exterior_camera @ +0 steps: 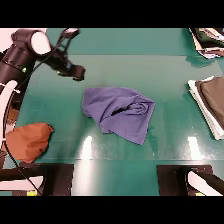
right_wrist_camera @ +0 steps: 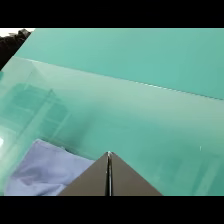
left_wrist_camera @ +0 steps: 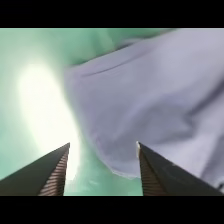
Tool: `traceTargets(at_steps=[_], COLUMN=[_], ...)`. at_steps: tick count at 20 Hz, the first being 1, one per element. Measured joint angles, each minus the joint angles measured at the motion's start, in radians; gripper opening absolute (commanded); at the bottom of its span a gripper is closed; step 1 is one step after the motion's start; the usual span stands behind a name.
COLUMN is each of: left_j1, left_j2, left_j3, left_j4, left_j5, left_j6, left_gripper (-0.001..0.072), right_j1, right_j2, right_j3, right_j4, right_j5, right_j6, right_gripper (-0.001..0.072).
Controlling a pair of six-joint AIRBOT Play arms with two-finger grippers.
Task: Fold the shirts.
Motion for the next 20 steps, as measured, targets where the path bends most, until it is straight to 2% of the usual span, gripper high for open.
traceTargets(at_steps=[4, 8, 14, 18, 19, 20], left_j1=[0.161, 0.21, 0.222, 0.177, 0.167, 0.161], left_j2=[-0.036, -0.109, -0.183, -0.196, -0.198, -0.2], left_j3=[-0.21, -0.311, -0.344, -0.348, -0.349, -0.349], left_j4=[-0.222, -0.371, -0.471, -0.5, -0.505, -0.502], left_j5=[0.122, 0.178, 0.223, 0.266, 0.282, 0.294], left_j6=[0.05, 0.12, 0.159, 0.175, 0.177, 0.177], left_gripper=[0.0501, 0.0501, 0.05, 0.0498, 0.0351, 0.008], right_j1=[0.0, 0.0, 0.0, 0.0, 0.0, 0.0], right_j2=[0.0, -0.001, -0.005, -0.017, -0.021, -0.026], right_j3=[0.0, 0.0, 0.0, 0.0, 0.0, 0.0], right_j4=[-0.003, -0.004, -0.005, -0.004, -0.004, -0.004], right_j5=[0.012, 0.023, 0.041, 0.047, 0.054, 0.063], right_j6=[0.0, 0.0, 0.0, 0.0, 0.0, 0.0], right_gripper=[0.0014, 0.0015, 0.0014, 0.0014, 0.0014, 0.0014])
